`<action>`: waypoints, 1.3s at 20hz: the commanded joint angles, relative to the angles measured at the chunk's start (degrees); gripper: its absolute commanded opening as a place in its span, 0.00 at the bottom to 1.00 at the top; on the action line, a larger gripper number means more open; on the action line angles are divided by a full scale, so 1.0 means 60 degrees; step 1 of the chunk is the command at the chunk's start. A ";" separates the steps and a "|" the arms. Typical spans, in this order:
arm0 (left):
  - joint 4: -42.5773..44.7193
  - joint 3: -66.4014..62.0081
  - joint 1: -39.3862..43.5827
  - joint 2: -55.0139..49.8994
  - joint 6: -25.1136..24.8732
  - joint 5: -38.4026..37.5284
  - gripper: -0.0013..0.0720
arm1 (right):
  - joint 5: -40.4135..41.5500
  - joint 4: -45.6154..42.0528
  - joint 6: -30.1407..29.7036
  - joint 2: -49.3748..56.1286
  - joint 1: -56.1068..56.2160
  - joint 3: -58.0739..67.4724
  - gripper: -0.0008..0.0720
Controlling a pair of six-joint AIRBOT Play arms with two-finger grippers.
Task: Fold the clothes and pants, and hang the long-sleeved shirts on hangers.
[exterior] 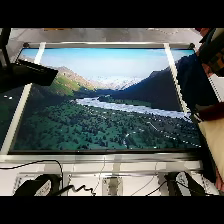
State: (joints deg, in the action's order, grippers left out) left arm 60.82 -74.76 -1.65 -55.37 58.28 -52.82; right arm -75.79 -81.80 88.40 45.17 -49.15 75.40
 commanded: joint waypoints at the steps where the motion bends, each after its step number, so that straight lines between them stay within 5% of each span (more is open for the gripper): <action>1: 0.0040 -0.0004 -0.0040 0.0044 -0.0004 0.0004 0.97 | -0.1472 -0.1617 0.0226 -0.0579 -0.2364 0.0004 0.04; 3: 0.0044 -0.0004 -0.0040 0.0044 -0.0004 0.0000 0.97 | -0.2058 -0.1821 0.0229 -0.0521 -0.3377 0.0000 0.04; 4: 0.0044 -0.0004 -0.0040 0.0044 -0.0004 0.0004 0.97 | -0.1902 -0.1821 0.0229 -0.0495 -0.3763 0.0000 0.23; 6: 0.0040 -0.0004 -0.0040 0.0044 -0.0004 0.0004 0.97 | -0.1643 -0.1763 0.0412 -0.0481 -0.4178 0.0000 0.99; 8: 0.0044 -0.0004 -0.0040 0.0044 -0.0004 0.0004 0.97 | -0.1606 -0.1359 0.0594 -0.0474 -0.4160 -0.0033 0.87; 10: 0.0044 -0.0004 -0.0040 0.0044 -0.0004 0.0004 0.97 | -0.1694 -0.0896 0.0583 -0.0474 -0.3883 -0.0160 0.09; 11: 0.0044 -0.0004 -0.0040 0.0044 -0.0004 0.0004 0.97 | -0.1676 -0.0834 0.0576 -0.0477 -0.3610 -0.0200 0.04; 26: 0.0044 -0.0004 -0.0040 0.0044 -0.0004 0.0004 0.97 | -0.0892 -0.1836 0.0091 -0.0484 0.6994 -0.0255 0.03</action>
State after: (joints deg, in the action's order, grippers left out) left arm 61.08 -74.76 -1.83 -55.16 58.26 -52.82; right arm -81.71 -90.08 89.12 42.30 -19.11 73.89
